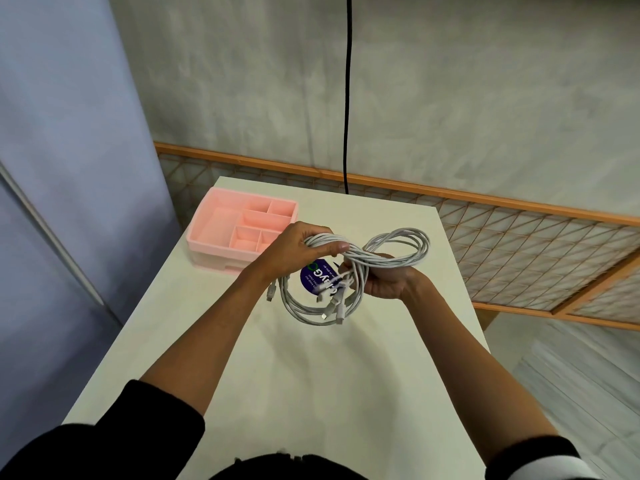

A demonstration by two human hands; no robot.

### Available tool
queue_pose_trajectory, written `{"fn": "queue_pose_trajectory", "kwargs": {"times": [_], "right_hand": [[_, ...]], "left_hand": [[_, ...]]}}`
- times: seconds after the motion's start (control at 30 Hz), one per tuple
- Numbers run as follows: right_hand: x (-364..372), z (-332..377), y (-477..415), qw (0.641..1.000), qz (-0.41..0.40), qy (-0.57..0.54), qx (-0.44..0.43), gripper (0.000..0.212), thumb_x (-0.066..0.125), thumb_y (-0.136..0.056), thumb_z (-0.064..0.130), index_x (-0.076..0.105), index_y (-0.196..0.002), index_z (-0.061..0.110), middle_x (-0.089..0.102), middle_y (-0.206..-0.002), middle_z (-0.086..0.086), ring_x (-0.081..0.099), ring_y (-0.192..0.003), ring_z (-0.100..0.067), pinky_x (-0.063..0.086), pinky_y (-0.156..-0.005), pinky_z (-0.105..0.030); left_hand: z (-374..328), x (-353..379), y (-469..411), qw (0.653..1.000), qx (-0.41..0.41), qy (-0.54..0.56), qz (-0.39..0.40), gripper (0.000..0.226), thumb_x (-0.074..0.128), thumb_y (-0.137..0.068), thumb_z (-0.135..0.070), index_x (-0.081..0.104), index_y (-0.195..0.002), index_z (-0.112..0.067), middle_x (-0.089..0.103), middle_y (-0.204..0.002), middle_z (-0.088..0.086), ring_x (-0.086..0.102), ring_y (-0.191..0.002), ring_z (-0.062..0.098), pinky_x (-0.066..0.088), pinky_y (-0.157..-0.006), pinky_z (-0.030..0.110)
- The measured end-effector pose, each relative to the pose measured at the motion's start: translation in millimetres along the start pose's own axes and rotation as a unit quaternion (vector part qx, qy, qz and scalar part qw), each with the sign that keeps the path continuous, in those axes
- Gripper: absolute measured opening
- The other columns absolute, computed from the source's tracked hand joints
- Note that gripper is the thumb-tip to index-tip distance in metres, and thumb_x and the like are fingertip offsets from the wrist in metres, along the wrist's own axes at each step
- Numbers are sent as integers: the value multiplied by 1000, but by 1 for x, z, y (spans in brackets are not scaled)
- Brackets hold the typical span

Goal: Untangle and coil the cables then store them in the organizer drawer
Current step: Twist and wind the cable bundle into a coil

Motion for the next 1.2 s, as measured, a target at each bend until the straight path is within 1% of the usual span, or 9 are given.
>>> {"fn": "queue_pose_trajectory", "kwargs": {"times": [0.17,0.3,0.43,0.57,0.73,0.8,0.93,1.03,1.2], "right_hand": [[9,-7,-1,999,22,-32,-11,45,45,-94,39,62,-70,4,63,-66,-11,64,-57,-19,56,-55,-30],[13,-10,-3,996,45,-67,-22,41,49,-88,42,65,-74,7,64,-65,-8,64,-60,-19,56,-61,-32],[21,-20,-1,990,67,-125,-20,43,37,-95,33,61,-74,5,59,-60,-5,60,-58,-21,54,-61,-36],[25,-31,-1,972,113,-206,-10,58,27,-97,48,56,-65,9,52,-63,-6,52,-60,-23,48,-70,-43],[33,-40,3,950,183,-252,-10,24,42,-75,34,44,-73,10,47,-70,-9,49,-65,-25,43,-67,-36],[36,-41,7,948,196,-249,-20,24,47,-70,35,42,-76,12,45,-72,-7,45,-68,-22,38,-72,-33],[42,-39,4,981,142,-124,-43,31,63,-73,20,33,-66,17,40,-59,2,40,-55,-12,35,-72,-27],[35,-38,-2,997,67,27,-21,39,63,-73,1,33,-55,17,35,-54,2,42,-52,-9,42,-57,-20],[26,-30,-3,988,7,157,1,16,65,-77,4,50,-72,7,47,-70,-7,49,-66,-13,47,-60,-24]], "left_hand": [[5,1,0,999,12,-18,-27,19,67,-87,-33,73,-88,-16,63,-65,-9,53,-61,6,41,-58,18],[9,1,0,999,17,-25,-43,21,67,-86,-36,74,-88,-17,70,-77,6,63,-74,30,48,-66,37],[8,-4,-2,997,21,-29,-69,14,68,-86,-33,70,-75,-25,69,-72,-2,60,-67,8,45,-67,24],[11,-7,-2,996,25,-32,-85,17,68,-86,-32,70,-74,-21,70,-72,-1,60,-67,5,45,-67,21],[14,-9,-3,994,24,-48,-97,23,68,-86,-32,72,-75,-11,69,-71,0,58,-63,1,42,-63,14],[16,-11,-2,992,13,-45,-116,26,68,-86,-30,72,-77,-5,67,-67,-2,56,-57,-2,37,-58,8],[19,-11,0,991,8,-48,-122,20,69,-86,-29,71,-77,-11,64,-64,-9,55,-54,-4,34,-56,5],[17,-12,-1,991,15,-65,-116,26,70,-84,-34,73,-80,-8,68,-68,-5,58,-59,-2,37,-59,7],[13,-13,-2,989,22,-85,-117,27,70,-83,-36,76,-84,-10,70,-70,-4,60,-63,2,41,-59,13]]}}
Point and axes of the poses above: each hand's wrist, its own y-axis away from the middle knuckle, its own x-axis out of the palm, z = x × y, the point moved 4 cm from there along -y, towards the middle knuckle
